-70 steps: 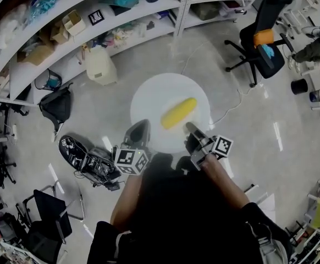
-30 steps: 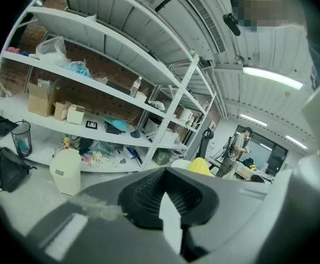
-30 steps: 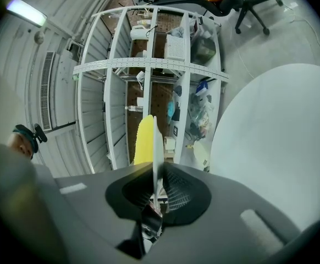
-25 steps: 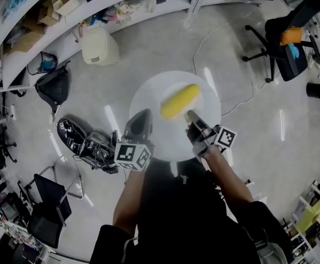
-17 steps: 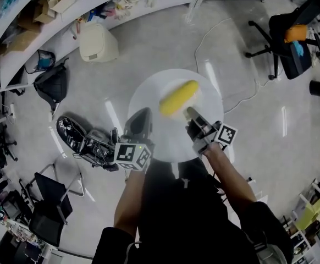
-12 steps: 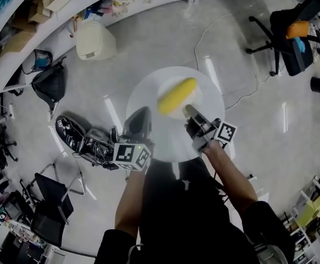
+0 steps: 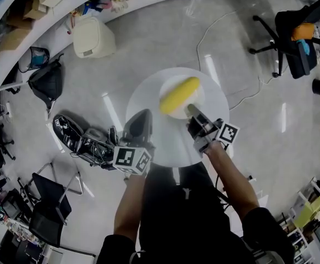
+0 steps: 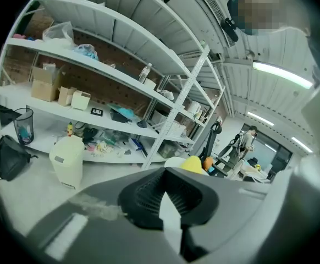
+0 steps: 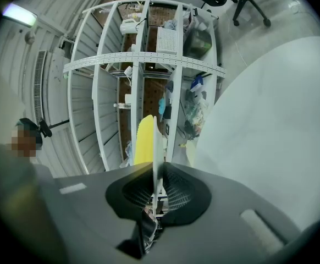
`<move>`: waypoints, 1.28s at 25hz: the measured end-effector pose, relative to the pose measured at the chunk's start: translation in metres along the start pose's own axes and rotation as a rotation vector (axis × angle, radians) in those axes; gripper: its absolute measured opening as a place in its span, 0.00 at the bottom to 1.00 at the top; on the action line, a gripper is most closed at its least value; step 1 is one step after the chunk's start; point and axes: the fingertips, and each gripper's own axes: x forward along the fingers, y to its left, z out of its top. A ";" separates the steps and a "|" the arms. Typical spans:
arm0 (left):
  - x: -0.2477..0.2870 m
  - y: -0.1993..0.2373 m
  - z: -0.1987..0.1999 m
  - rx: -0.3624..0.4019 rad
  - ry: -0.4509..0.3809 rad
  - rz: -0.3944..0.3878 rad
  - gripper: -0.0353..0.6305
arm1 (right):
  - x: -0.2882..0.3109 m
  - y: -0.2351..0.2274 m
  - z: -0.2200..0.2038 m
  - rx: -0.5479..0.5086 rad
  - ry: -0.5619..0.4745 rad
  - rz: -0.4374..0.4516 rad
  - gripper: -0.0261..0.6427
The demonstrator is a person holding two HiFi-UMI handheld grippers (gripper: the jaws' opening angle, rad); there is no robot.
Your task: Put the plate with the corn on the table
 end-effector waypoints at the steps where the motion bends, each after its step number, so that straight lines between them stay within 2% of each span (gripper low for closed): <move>1: 0.001 0.002 -0.001 -0.001 0.001 -0.001 0.06 | 0.002 -0.004 0.001 0.002 0.000 -0.001 0.09; 12: 0.020 0.021 -0.017 0.004 0.013 -0.016 0.06 | 0.019 -0.049 0.008 -0.003 -0.002 -0.005 0.09; 16: 0.024 0.026 -0.026 -0.015 0.024 -0.005 0.06 | 0.024 -0.063 0.007 0.004 0.004 -0.010 0.09; 32: 0.036 0.033 -0.040 -0.039 0.014 0.018 0.06 | 0.031 -0.094 0.005 0.023 0.033 -0.038 0.09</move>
